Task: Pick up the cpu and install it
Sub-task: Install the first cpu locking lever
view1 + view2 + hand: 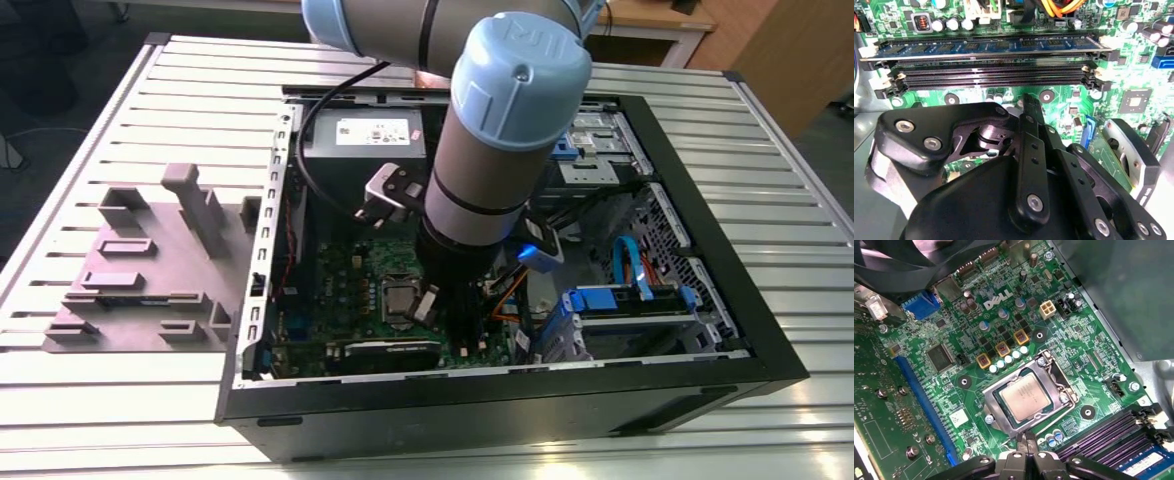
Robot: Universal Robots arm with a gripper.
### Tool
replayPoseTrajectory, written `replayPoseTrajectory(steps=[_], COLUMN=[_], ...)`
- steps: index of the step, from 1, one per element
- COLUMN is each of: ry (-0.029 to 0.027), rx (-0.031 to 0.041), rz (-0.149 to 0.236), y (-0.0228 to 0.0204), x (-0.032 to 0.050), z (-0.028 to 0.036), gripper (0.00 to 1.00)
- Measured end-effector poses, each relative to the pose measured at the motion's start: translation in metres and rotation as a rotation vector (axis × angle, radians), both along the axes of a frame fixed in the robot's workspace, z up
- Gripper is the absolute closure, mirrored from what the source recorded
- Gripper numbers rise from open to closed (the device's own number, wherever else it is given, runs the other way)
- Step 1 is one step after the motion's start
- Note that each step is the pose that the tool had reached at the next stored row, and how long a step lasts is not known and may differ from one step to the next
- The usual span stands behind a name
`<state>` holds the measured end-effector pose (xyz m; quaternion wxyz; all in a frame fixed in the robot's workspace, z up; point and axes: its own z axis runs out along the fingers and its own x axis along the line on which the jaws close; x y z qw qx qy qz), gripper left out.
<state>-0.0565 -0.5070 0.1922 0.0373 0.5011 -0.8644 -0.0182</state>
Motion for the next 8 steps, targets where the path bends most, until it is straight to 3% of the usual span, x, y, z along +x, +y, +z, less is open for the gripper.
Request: replayPoseTrajectory(steps=[8], ry=[0.0001], rx=[-0.0002], rz=[0.000], y=[-0.0002], x=[0.0011], z=[0.0044], gripper=[0.90])
